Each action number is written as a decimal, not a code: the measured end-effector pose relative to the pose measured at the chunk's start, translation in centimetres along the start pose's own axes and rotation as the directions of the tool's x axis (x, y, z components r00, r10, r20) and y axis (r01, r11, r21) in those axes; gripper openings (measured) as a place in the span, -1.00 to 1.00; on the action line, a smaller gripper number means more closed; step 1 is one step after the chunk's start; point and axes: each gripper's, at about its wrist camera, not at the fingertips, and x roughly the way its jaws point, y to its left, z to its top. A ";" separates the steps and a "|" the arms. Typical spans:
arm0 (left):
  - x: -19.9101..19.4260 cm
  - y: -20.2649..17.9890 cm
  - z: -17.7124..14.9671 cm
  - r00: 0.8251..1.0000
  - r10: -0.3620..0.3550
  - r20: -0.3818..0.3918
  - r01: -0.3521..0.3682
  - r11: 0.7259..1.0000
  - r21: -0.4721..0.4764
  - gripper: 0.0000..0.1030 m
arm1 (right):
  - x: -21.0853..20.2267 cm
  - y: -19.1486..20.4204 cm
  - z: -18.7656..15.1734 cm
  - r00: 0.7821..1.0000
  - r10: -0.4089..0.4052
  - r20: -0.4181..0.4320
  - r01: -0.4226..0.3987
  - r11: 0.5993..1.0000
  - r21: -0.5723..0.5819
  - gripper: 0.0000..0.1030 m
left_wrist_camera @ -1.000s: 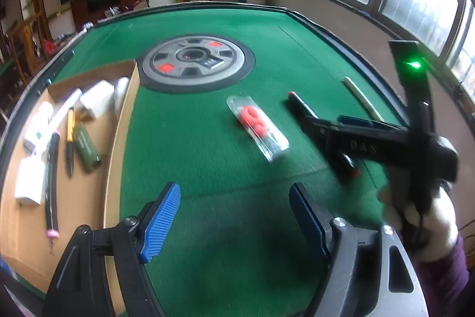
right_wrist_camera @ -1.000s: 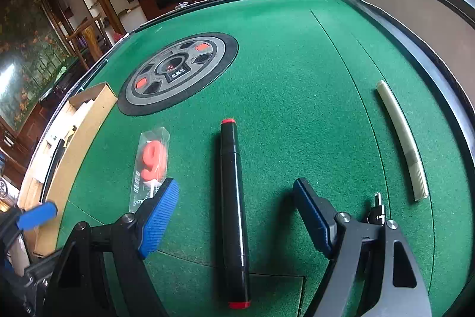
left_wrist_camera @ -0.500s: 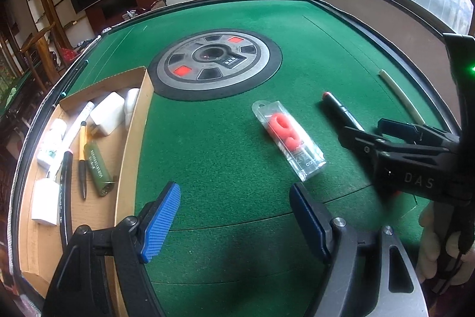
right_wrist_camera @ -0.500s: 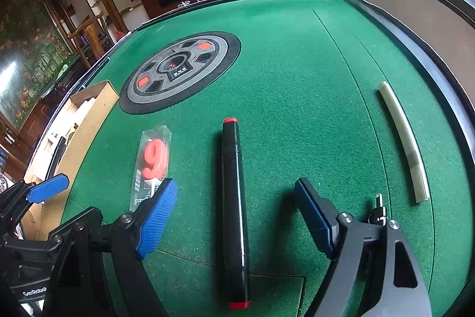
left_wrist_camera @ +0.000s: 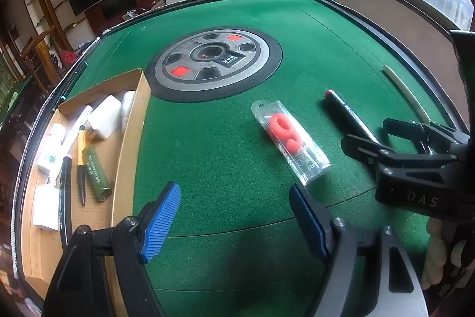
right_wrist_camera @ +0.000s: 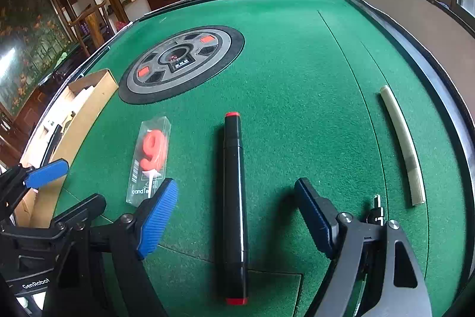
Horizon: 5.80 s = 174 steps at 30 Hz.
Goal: Organize rigid objects
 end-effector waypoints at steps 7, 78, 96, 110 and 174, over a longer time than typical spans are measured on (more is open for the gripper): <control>0.3 -0.7 0.4 1.000 -0.011 -0.004 0.011 1.000 0.007 0.53 | -0.2 -0.9 0.0 0.996 -0.091 0.011 0.091 0.996 0.011 -0.34; -9.3 13.1 -6.7 0.934 -0.218 0.282 0.291 0.923 -0.253 -0.45 | 0.8 0.5 0.3 0.980 -0.198 -0.015 0.197 0.980 -0.028 -0.02; -8.5 19.0 -10.2 0.931 -0.199 0.307 0.308 0.878 -0.366 -0.45 | -2.1 2.5 -0.1 0.999 0.029 -0.026 -0.027 0.997 0.075 -0.72; -7.8 21.7 -10.6 0.924 -0.204 0.322 0.330 0.852 -0.406 -0.45 | -4.8 13.6 2.3 0.972 0.236 -0.017 -0.236 0.968 -0.089 -0.72; -4.6 23.5 -10.6 0.986 0.008 0.166 0.062 0.911 -0.409 0.07 | 3.2 27.6 -0.4 0.967 0.194 -0.166 -0.228 0.949 -0.217 -0.51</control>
